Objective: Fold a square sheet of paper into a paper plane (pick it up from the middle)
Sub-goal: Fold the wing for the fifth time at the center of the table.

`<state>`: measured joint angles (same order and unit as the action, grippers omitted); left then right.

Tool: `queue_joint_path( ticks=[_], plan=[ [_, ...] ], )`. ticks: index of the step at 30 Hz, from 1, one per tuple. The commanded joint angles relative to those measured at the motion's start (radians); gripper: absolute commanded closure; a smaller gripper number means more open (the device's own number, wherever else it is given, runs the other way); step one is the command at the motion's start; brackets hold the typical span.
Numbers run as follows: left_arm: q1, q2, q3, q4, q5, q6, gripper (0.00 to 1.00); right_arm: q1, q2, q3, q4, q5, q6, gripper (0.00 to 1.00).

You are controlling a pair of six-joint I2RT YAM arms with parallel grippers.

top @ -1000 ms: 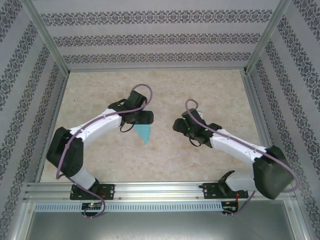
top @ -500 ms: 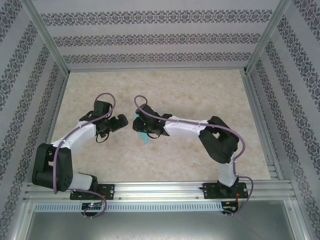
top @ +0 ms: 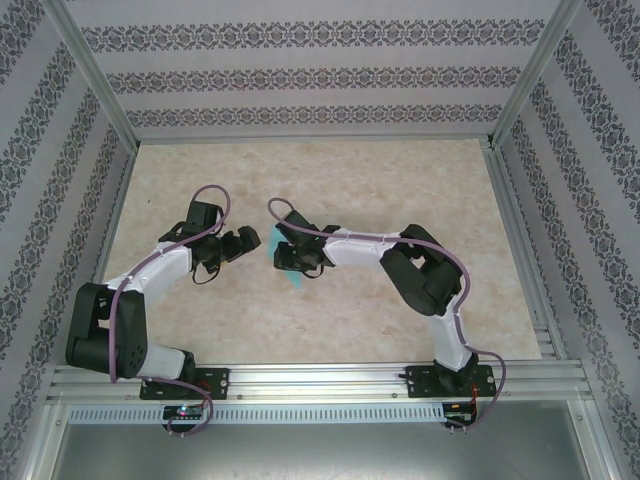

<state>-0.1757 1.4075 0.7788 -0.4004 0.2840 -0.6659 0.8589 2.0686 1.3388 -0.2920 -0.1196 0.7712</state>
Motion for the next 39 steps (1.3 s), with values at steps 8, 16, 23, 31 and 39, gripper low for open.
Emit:
queue_joint_path(
  ticks=[8,16,23,31,39],
  plan=[
    [0.006,0.008,-0.025,0.116,0.137,0.019,0.00,-0.068,-0.121,-0.165,-0.199,-0.114,-0.391,0.71],
    [-0.031,-0.001,-0.081,0.247,0.243,-0.087,0.01,-0.087,-0.303,-0.254,0.058,-0.017,-0.024,0.76],
    [-0.115,-0.002,-0.093,0.276,0.231,-0.128,0.01,-0.085,-0.310,-0.291,0.096,0.040,0.083,0.79],
    [-0.182,0.013,-0.094,0.294,0.225,-0.142,0.03,-0.092,-0.234,-0.284,0.128,-0.020,0.086,0.79],
    [-0.251,0.080,-0.081,0.311,0.208,-0.168,0.07,-0.115,-0.205,-0.323,0.163,-0.042,0.100,0.79]
  ],
)
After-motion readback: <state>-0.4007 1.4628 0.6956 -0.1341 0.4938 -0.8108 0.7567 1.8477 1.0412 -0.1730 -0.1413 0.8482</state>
